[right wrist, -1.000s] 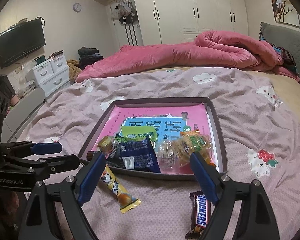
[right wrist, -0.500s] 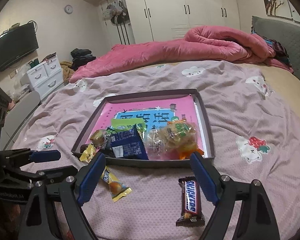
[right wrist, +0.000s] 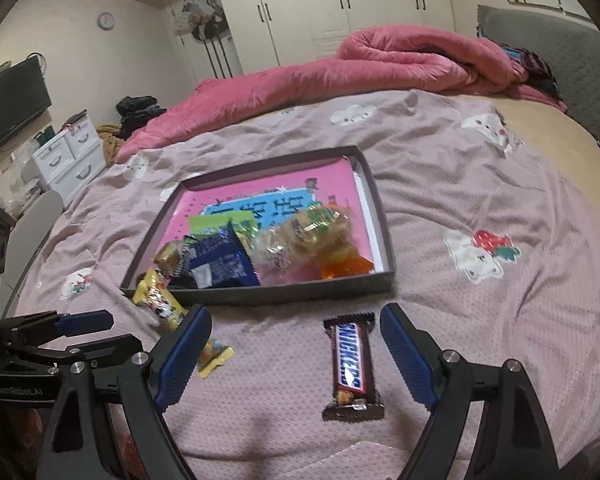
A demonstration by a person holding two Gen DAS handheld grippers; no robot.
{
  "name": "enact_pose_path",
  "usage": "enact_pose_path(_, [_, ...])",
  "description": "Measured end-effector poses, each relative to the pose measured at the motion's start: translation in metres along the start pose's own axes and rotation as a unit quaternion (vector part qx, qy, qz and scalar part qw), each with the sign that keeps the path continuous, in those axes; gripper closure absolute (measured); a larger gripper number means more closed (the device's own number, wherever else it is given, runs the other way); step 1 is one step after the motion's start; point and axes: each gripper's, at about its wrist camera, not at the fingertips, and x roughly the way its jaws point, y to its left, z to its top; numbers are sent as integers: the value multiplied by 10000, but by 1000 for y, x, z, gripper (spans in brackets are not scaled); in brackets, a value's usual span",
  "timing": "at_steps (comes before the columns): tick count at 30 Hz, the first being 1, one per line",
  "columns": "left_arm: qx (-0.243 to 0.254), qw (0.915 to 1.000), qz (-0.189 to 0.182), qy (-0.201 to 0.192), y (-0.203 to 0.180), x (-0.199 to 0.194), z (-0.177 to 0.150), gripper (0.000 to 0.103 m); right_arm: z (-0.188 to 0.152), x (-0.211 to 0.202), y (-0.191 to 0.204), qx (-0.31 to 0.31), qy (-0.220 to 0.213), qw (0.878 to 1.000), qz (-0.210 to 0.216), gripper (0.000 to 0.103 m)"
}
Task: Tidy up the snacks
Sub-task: 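Grasp the Snickers bar with the right tool while the left grasps the yellow stick pack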
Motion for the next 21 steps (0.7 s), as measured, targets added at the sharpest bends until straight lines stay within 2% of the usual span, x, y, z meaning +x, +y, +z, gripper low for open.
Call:
enact_pose_path(7, [-329,9991,-179,220,3,27,4,26,-10,27,-19,45,617,9968,-514,17])
enact_pose_path(10, [-432,9984,-200,290,4,39,7,26,-18,40,-26,61,929,9943,-521,18])
enact_pose_path(13, [-414,9986,-162,291,1,45,10,26,-22,46,-25,-13,1099,9930,-430,36])
enact_pose_path(15, [-421,9986,-133,289,1,48,12,26,-26,51,-21,-207,1190,9919,-397,55])
enact_pose_path(19, [-489,9983,-137,283,0,55,15,27,-28,53,-17,-415,1146,9920,-328,74])
enact_pose_path(21, [-573,9978,-158,289,1,59,17,27,-26,51,-20,-347,1120,9927,-266,73])
